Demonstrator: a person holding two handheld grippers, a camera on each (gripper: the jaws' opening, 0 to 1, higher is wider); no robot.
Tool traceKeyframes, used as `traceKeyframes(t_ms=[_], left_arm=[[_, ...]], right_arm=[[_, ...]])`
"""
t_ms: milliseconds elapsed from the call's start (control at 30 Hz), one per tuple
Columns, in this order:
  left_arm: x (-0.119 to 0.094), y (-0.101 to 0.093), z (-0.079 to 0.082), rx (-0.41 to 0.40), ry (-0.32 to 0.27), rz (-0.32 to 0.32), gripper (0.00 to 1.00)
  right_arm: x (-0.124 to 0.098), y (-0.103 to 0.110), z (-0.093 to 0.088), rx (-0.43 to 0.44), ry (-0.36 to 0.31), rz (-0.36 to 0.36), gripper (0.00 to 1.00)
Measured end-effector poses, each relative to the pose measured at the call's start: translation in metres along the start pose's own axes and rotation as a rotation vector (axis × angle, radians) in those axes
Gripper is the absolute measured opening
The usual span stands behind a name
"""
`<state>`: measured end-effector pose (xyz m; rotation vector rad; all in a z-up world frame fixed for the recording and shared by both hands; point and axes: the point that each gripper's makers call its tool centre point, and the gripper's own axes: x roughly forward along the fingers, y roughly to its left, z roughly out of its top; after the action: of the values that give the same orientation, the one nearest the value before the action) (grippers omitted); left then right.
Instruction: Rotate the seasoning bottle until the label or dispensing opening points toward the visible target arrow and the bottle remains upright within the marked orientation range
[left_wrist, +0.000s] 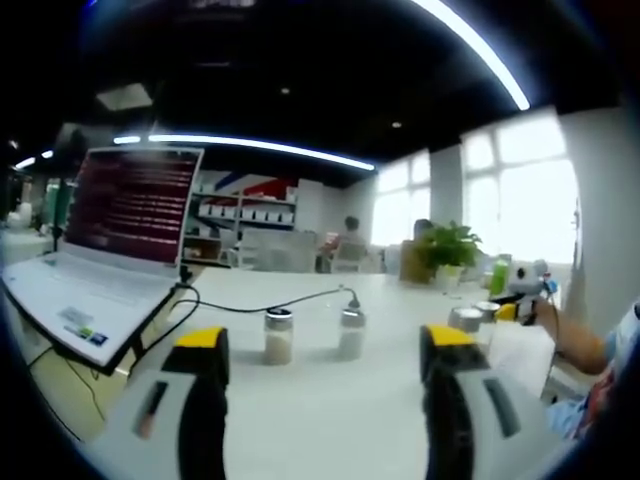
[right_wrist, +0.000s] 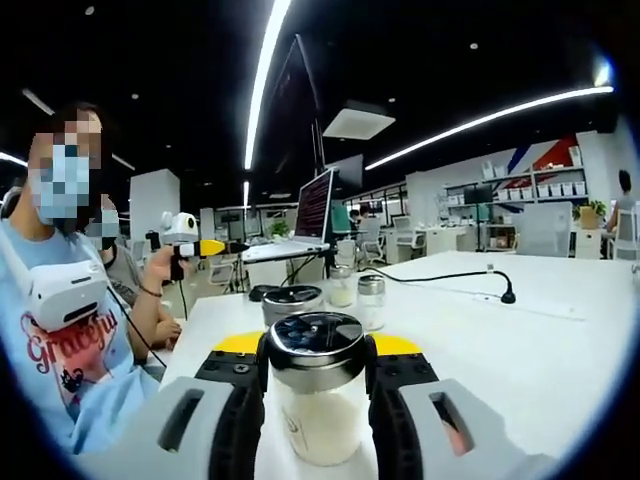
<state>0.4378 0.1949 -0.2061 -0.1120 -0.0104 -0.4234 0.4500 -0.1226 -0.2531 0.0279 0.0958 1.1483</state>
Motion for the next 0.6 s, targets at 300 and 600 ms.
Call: traceKeyframes(t_ms=[300,600], left_arm=[[0.0031,0.0011,-0.0028,0.001,0.01,0.002,0.83],[0.0024,0.0,-0.0023,0.004,0.01,-0.002,0.83]], right_arm=[[0.0,-0.0008,-0.0002,-0.011,-0.009,-0.049,0.38],[0.0002,-0.0024,-0.0006,-0.027,-0.002,-0.089,0.38]])
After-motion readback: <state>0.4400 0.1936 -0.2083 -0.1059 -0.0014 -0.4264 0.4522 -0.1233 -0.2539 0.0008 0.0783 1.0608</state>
